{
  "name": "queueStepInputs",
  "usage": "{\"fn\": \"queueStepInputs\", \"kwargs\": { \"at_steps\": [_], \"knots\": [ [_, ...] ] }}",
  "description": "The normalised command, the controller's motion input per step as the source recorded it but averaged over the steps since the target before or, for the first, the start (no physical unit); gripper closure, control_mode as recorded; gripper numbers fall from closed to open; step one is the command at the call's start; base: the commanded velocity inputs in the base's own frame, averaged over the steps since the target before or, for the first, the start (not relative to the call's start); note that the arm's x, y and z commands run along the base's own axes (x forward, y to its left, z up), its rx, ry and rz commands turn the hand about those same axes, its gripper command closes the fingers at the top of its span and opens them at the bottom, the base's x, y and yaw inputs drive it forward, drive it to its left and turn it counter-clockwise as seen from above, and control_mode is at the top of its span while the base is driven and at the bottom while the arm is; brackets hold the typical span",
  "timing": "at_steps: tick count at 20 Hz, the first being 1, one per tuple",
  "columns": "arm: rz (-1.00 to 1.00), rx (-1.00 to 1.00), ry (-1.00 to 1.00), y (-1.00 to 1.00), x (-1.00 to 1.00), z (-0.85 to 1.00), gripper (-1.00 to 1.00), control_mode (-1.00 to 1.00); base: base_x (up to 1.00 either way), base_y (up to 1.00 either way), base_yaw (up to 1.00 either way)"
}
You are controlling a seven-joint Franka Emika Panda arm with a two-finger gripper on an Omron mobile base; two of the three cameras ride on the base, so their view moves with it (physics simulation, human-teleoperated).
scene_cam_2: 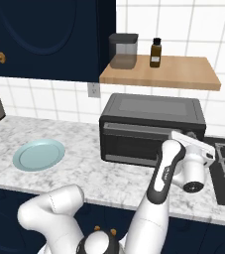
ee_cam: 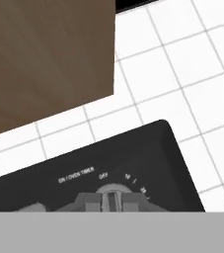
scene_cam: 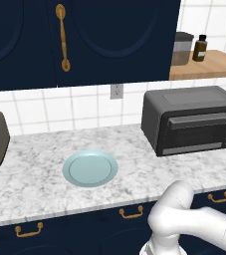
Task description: Pick up the kebab skewer and baguette bread, and place them inside the toaster oven. Close the toaster oven door and start by setting the timer.
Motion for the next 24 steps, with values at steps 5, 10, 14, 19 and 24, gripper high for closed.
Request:
{"fn": "queueStepInputs", "kwargs": {
  "at_steps": [5, 10, 14, 19, 24],
  "knots": [
    [0.05, 0.24, 0.00, 0.17, 0.17, 0.00, 1.00, -1.00, 0.00, 0.00, 0.00],
    [0.03, 0.21, 0.00, 0.27, 0.19, 0.00, 1.00, -1.00, 0.00, 0.00, 0.00],
    [0.02, 0.22, 0.00, 0.30, 0.23, 0.00, 1.00, -1.00, 0.00, 0.00, 0.00],
    [0.01, 0.25, 0.00, 0.33, 0.23, 0.00, 1.00, -1.00, 0.00, 0.00, 0.00],
    [0.01, 0.25, 0.00, 0.28, 0.17, 0.00, 1.00, -1.00, 0.00, 0.00, 0.00]
  ]
}}
